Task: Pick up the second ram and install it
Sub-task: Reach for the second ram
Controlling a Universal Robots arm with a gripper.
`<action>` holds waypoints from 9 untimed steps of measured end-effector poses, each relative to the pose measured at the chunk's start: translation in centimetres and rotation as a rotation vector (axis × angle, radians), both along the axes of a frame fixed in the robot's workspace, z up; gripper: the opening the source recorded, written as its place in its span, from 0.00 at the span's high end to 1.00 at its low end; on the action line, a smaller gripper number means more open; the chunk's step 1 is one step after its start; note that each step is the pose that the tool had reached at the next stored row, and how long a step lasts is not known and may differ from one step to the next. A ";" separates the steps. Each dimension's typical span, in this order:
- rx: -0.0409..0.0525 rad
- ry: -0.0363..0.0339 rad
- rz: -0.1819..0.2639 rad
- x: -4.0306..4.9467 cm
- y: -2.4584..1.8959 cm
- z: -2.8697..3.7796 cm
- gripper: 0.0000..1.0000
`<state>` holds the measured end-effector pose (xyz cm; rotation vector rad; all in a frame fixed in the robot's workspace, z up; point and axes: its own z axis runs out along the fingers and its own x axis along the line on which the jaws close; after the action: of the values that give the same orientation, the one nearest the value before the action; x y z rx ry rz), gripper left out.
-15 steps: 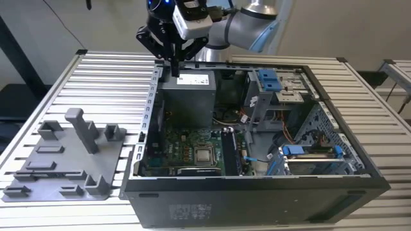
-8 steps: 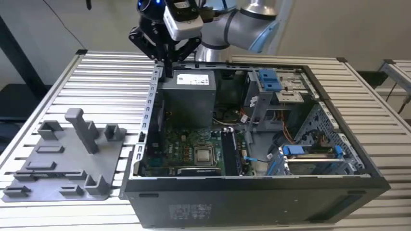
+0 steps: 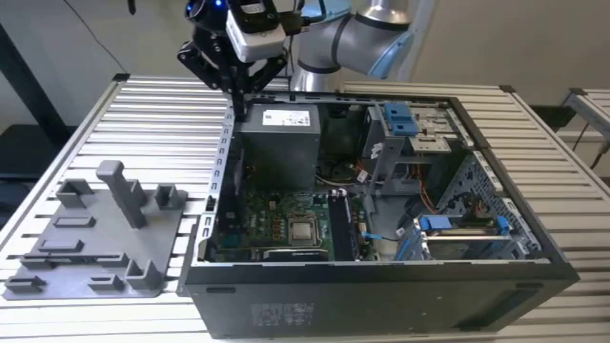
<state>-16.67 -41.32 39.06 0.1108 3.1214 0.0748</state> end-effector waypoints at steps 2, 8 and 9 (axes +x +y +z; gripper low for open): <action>0.0000 0.0001 0.000 -0.31 -0.08 -0.01 0.89; 0.0000 0.0002 0.000 -1.25 -0.31 -0.05 0.89; 0.0001 0.0002 0.000 -1.39 -0.35 -0.06 0.89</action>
<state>-18.06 -41.67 39.00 0.1108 3.1216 0.0749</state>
